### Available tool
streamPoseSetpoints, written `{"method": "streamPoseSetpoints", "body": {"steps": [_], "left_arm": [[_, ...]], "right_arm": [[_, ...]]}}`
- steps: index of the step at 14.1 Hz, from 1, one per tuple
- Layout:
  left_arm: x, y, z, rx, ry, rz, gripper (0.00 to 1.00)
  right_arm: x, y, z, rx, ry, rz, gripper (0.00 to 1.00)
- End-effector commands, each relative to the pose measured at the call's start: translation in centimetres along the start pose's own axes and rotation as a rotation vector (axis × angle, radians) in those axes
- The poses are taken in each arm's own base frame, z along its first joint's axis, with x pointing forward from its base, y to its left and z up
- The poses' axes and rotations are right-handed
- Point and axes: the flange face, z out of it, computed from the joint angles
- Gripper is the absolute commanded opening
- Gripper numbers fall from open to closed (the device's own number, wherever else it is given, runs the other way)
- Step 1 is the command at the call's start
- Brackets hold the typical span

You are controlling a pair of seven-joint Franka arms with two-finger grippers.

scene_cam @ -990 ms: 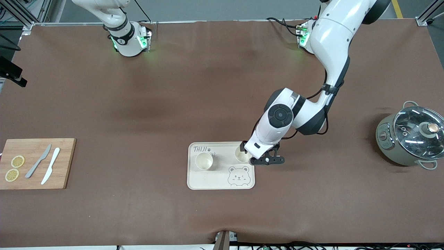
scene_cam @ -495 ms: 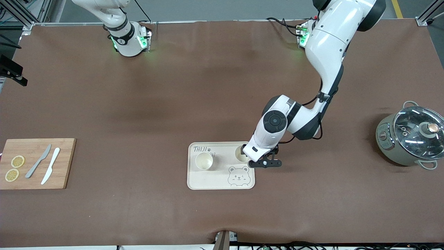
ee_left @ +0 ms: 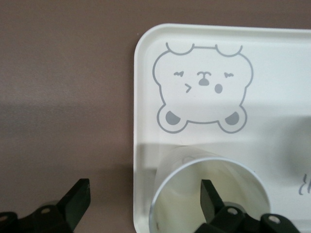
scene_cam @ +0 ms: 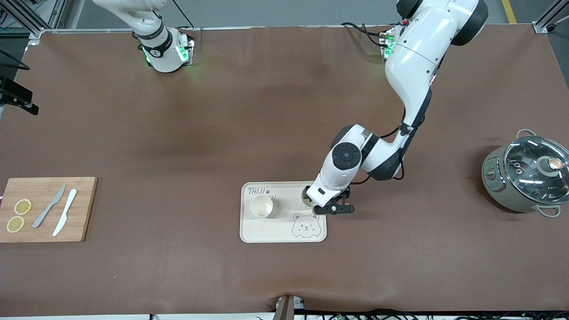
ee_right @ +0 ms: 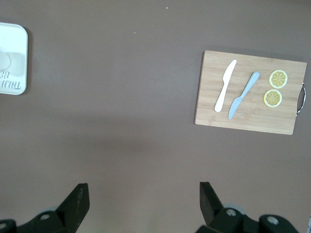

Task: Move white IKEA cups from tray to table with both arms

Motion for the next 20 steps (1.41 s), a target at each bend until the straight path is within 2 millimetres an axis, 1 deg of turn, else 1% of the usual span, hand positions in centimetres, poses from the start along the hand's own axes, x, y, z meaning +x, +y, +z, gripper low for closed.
{"method": "streamPoseSetpoints", "body": {"steps": [1,2,3,4,5,7,9,11,12,13,14,15,16,17,18,19,20], "left_arm": [[0.5,0.7,-0.2,-0.011,0.043,-0.073,0.01],[0.5,0.5,0.0,-0.006,0.041,-0.078,0.00],[0.4,0.5,0.2,-0.005,0.040,-0.078,0.00],[0.5,0.6,-0.1,-0.006,0.043,-0.076,0.00],[0.5,0.5,0.0,-0.006,0.041,-0.078,0.00],[0.4,0.5,0.1,-0.005,0.040,-0.079,0.00],[0.4,0.5,0.0,-0.006,0.041,-0.081,0.00],[0.4,0.5,0.0,-0.006,0.041,-0.082,0.00],[0.5,0.6,-0.4,-0.009,0.047,-0.087,0.00],[1.0,0.4,-1.9,-0.007,0.054,-0.097,0.00],[1.6,0.0,-4.8,0.014,0.048,-0.104,0.00],[1.6,-0.6,-7.7,0.068,0.009,-0.107,0.00],[1.7,-1.7,-10.5,0.119,-0.032,-0.112,0.00],[2.5,-2.7,-15.0,0.125,-0.008,-0.094,0.00],[3.0,-4.5,-18.6,0.121,0.003,-0.067,0.00],[3.0,-6.2,-21.0,0.144,-0.021,-0.039,0.00],[2.5,-7.8,-23.5,0.176,-0.061,-0.011,0.00]], "right_arm": [[1.9,-2.9,0.7,0.050,0.023,0.063,1.00],[3.0,-4.7,1.9,0.063,0.004,0.069,1.00],[3.8,-6.6,2.5,0.072,0.012,0.075,1.00],[4.6,-8.1,2.8,0.080,0.030,0.105,1.00],[5.4,-9.8,3.8,0.081,0.025,0.125,1.00],[7.3,-14.7,6.5,0.076,0.010,0.143,1.00],[9.0,-18.7,8.8,0.090,0.037,0.238,1.00],[10.0,-23.3,12.4,0.066,-0.004,0.299,1.00],[10.7,-24.2,13.4,0.070,0.006,0.312,1.00],[11.3,-24.8,14.8,0.074,0.003,0.333,1.00],[11.8,-25.4,16.1,0.074,-0.005,0.361,1.00],[12.1,-26.3,17.1,0.075,-0.003,0.374,1.00],[12.5,-26.9,18.1,0.077,0.002,0.382,1.00],[12.7,-27.9,19.1,0.075,0.003,0.387,1.00],[12.9,-28.8,20.1,0.078,0.009,0.398,1.00],[13.2,-29.8,21.2,0.080,0.015,0.405,1.00],[13.5,-30.9,22.3,0.079,0.016,0.410,1.00]]}}
